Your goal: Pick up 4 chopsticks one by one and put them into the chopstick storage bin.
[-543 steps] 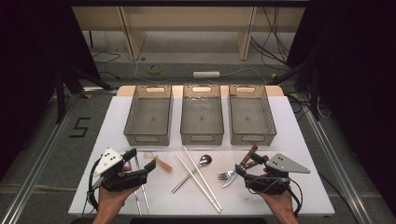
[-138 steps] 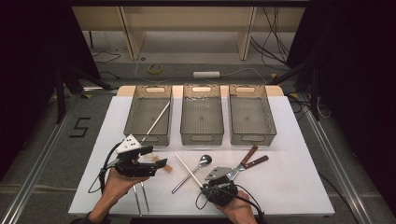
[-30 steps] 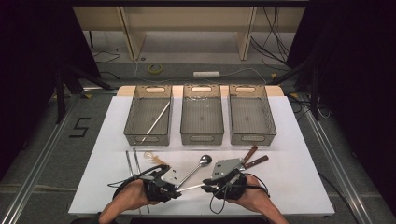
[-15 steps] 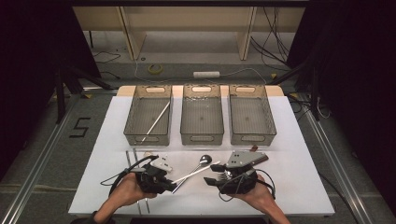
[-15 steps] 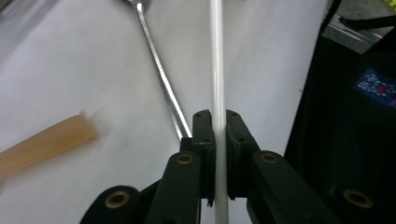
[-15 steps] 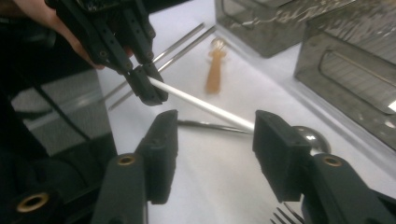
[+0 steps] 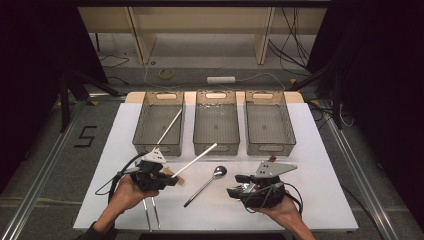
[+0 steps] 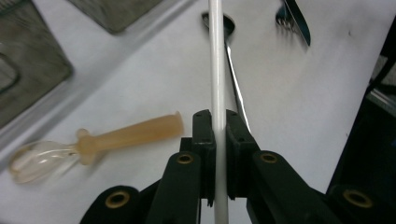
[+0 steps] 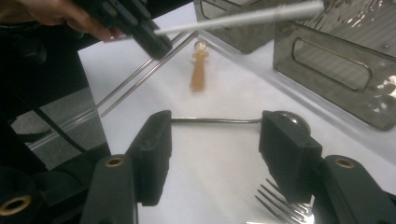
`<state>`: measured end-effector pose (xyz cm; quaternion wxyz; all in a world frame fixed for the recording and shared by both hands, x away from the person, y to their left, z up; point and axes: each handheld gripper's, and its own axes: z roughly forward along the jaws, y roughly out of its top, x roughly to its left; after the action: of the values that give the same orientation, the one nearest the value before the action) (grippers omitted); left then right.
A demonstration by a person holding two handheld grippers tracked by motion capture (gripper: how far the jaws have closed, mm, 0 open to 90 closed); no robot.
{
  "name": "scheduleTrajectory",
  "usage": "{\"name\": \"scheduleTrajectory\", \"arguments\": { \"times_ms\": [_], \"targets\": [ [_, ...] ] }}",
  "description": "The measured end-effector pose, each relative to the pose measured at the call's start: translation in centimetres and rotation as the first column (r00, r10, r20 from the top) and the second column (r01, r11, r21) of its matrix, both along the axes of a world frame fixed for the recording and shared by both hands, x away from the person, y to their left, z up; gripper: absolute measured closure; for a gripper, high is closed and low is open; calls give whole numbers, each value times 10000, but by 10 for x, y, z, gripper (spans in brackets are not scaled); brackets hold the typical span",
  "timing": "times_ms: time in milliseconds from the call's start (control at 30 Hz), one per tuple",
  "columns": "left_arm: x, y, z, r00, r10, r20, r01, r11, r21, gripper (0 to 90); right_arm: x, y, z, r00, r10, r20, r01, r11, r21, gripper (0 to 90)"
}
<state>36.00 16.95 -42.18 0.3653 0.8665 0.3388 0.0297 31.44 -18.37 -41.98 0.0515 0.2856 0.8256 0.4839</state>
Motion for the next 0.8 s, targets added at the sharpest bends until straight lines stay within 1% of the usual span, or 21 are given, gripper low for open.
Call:
{"name": "scheduleTrajectory", "arguments": {
  "times_ms": [67,100,133,200,233,367,467,600,633,800],
  "targets": [
    [5,5,2,9997,250,20,-250,9996,-146,844,-1,-3,-1,9999,-117,-30,118,9999,52,434],
    [8,7,3,9991,403,92,-402,9991,-150,843,-1,-4,-2,9999,-145,-30,146,9999,50,429],
    [11,9,4,9981,590,185,-585,9980,-243,844,-2,-5,-2,9998,-184,-68,185,9998,60,423],
    [18,14,6,9965,809,216,-801,9961,-384,844,-2,-6,-3,9996,-279,-36,280,9995,130,409],
    [21,16,7,9956,891,273,-881,9954,-370,844,-3,-8,-3,9994,-339,-69,340,9992,190,406],
    [36,26,9,9876,1537,331,-1517,9869,-552,843,-5,-11,-4,9990,-449,-7,449,9982,399,387],
    [48,30,13,9804,1922,445,-1892,9799,-639,844,-8,-14,-4,9989,-475,-15,475,9982,379,383],
    [63,34,17,9718,2303,513,-2269,9718,-636,843,-11,-16,-4,9987,-516,28,515,9975,479,380],
    [68,35,19,9683,2443,518,-2409,9684,-643,843,-12,-16,-4,9987,-510,-8,510,9976,478,380],
    [87,41,23,9569,2870,446,-2838,9566,-667,843,-15,-16,-6,9990,-457,3,456,9980,430,380]
  ]
}}
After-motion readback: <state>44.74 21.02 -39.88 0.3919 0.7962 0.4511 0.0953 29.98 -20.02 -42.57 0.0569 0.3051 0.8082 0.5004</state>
